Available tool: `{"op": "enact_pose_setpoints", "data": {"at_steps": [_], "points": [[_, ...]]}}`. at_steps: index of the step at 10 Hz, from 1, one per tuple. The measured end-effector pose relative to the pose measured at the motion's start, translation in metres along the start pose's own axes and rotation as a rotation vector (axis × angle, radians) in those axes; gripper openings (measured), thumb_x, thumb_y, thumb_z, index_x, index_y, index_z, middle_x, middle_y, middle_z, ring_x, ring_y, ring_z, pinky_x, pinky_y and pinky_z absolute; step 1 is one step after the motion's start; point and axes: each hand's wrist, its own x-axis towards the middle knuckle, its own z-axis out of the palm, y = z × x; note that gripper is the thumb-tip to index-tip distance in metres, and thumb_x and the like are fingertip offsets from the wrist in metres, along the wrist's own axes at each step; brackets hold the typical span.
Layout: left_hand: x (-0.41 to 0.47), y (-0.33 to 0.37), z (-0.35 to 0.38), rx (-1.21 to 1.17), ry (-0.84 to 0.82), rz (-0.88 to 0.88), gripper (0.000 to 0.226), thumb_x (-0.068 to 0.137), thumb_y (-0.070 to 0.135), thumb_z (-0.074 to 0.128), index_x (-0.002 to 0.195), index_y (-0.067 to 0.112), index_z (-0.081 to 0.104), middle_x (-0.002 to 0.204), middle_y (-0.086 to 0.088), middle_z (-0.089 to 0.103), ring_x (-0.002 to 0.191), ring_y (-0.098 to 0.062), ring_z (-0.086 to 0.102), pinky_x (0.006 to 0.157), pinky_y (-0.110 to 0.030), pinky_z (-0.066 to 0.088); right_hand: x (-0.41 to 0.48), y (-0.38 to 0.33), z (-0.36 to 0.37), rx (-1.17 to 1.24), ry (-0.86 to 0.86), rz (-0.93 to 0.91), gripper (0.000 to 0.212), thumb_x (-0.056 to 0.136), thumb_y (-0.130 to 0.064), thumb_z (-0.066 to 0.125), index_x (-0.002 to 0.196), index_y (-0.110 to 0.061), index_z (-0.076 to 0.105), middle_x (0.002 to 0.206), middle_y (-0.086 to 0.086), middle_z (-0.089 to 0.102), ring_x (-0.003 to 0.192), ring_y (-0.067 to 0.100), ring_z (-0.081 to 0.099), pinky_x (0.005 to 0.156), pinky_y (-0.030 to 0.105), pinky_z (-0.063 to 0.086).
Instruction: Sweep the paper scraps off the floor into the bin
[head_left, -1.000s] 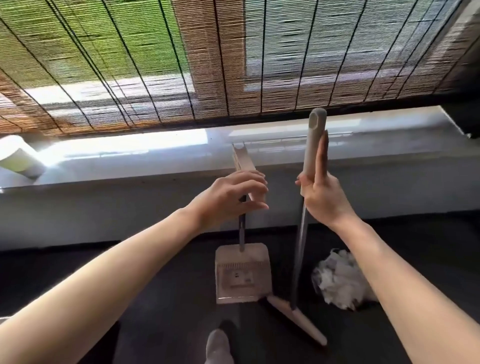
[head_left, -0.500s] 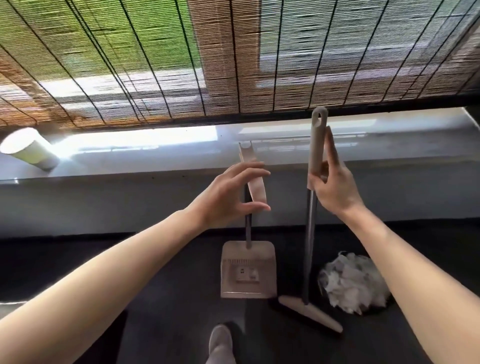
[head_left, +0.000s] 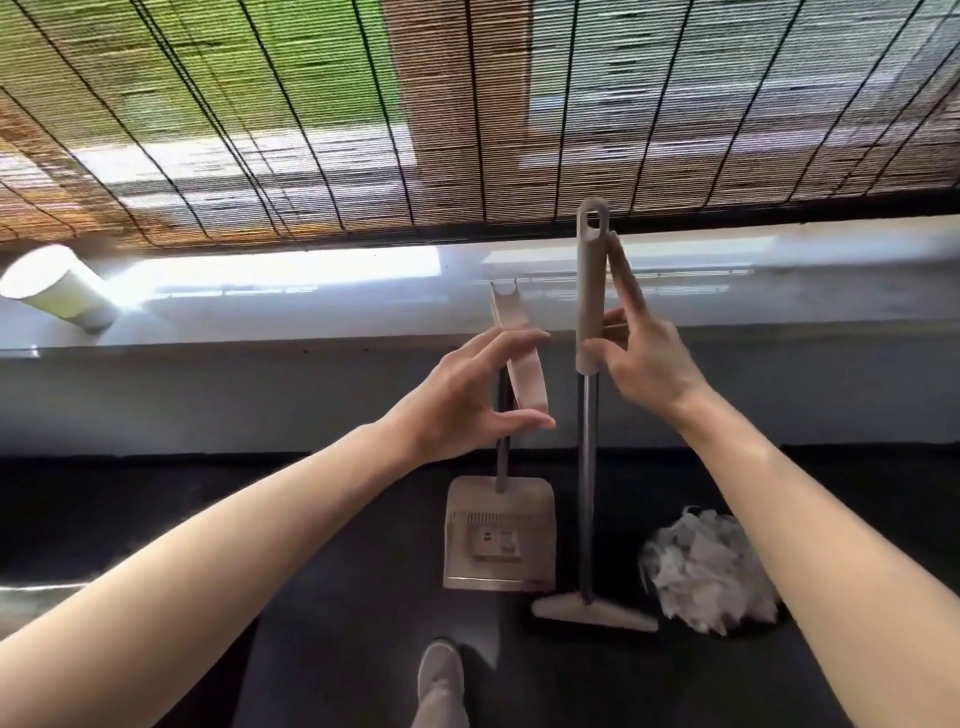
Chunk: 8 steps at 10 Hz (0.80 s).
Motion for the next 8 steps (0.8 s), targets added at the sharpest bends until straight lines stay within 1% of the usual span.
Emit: {"op": "enact_pose_setpoints", "data": {"at_steps": [1, 2, 3, 4, 5, 6, 7, 8], "points": [[0.002, 0.003, 0.0, 0.012, -0.022, -0.017, 0.073, 0.077, 0.044, 0.073, 0.136, 0.012, 0.045, 0.138, -0.008, 0.05, 0.127, -0.018, 0.049, 0.105, -0.035, 0.044, 0.012, 0.001, 0.007, -0.021, 0.026, -0.01, 0.093, 0.093, -0.002, 0.057, 0.151, -0.031, -0.009, 0.099, 0.016, 0.06, 0.076, 0.009, 0.059, 0.058, 0.003, 0.042], [0.003, 0.006, -0.002, 0.031, -0.035, -0.026, 0.071, 0.077, 0.04, 0.074, 0.137, 0.015, 0.044, 0.139, -0.006, 0.049, 0.128, -0.017, 0.047, 0.105, -0.029, 0.04, 0.021, 0.008, 0.014, 0.014, 0.036, 0.01, 0.095, 0.092, -0.005, 0.061, 0.152, -0.029, -0.009, 0.097, 0.02, 0.063, 0.082, 0.022, 0.064, 0.062, 0.01, 0.042], [0.003, 0.007, -0.004, 0.048, -0.054, -0.034, 0.072, 0.077, 0.041, 0.074, 0.138, 0.018, 0.044, 0.139, -0.005, 0.049, 0.13, -0.018, 0.045, 0.105, -0.032, 0.041, 0.025, 0.007, 0.016, 0.075, 0.045, 0.08, 0.098, 0.092, -0.008, 0.063, 0.152, -0.033, -0.01, 0.099, 0.015, 0.065, 0.087, 0.02, 0.064, 0.076, 0.019, 0.041], [0.003, 0.006, -0.006, 0.055, -0.072, -0.045, 0.073, 0.078, 0.042, 0.074, 0.139, 0.019, 0.042, 0.14, -0.005, 0.047, 0.13, -0.019, 0.044, 0.105, -0.037, 0.043, 0.024, 0.005, 0.016, 0.129, 0.045, 0.144, 0.099, 0.091, -0.011, 0.064, 0.152, -0.036, -0.011, 0.104, 0.011, 0.067, 0.092, 0.018, 0.064, 0.083, 0.026, 0.041], [0.002, 0.006, -0.01, 0.073, -0.083, -0.049, 0.075, 0.077, 0.043, 0.074, 0.14, 0.02, 0.04, 0.143, -0.003, 0.045, 0.132, -0.016, 0.041, 0.107, -0.035, 0.04, 0.019, 0.005, 0.013, 0.134, 0.051, 0.173, 0.099, 0.091, -0.016, 0.066, 0.151, -0.04, -0.009, 0.11, 0.012, 0.065, 0.097, 0.019, 0.063, 0.087, 0.032, 0.042], [0.001, 0.008, -0.015, 0.091, -0.106, -0.062, 0.078, 0.076, 0.045, 0.074, 0.142, 0.022, 0.038, 0.144, -0.001, 0.043, 0.134, -0.015, 0.039, 0.108, -0.033, 0.038, 0.008, 0.004, 0.006, 0.119, 0.074, 0.207, 0.099, 0.09, -0.022, 0.068, 0.149, -0.047, -0.008, 0.133, 0.015, 0.055, 0.118, 0.024, 0.055, 0.101, 0.042, 0.042], [-0.001, 0.007, -0.02, 0.129, -0.113, -0.077, 0.08, 0.076, 0.047, 0.074, 0.142, 0.021, 0.037, 0.145, -0.001, 0.043, 0.134, -0.016, 0.039, 0.107, -0.039, 0.04, -0.008, -0.005, -0.011, 0.137, 0.077, 0.229, 0.098, 0.089, -0.024, 0.068, 0.15, -0.045, -0.005, 0.123, 0.013, 0.062, 0.116, 0.024, 0.057, 0.106, 0.045, 0.041], [-0.004, 0.021, -0.024, 0.213, -0.169, -0.174, 0.082, 0.078, 0.054, 0.067, 0.145, 0.022, 0.031, 0.151, 0.0, 0.034, 0.139, -0.015, 0.03, 0.111, -0.042, 0.036, -0.033, -0.021, -0.032, 0.121, 0.025, 0.268, 0.095, 0.09, -0.025, 0.067, 0.153, -0.04, -0.003, 0.107, 0.005, 0.067, 0.106, 0.019, 0.06, 0.102, 0.039, 0.042]]}}
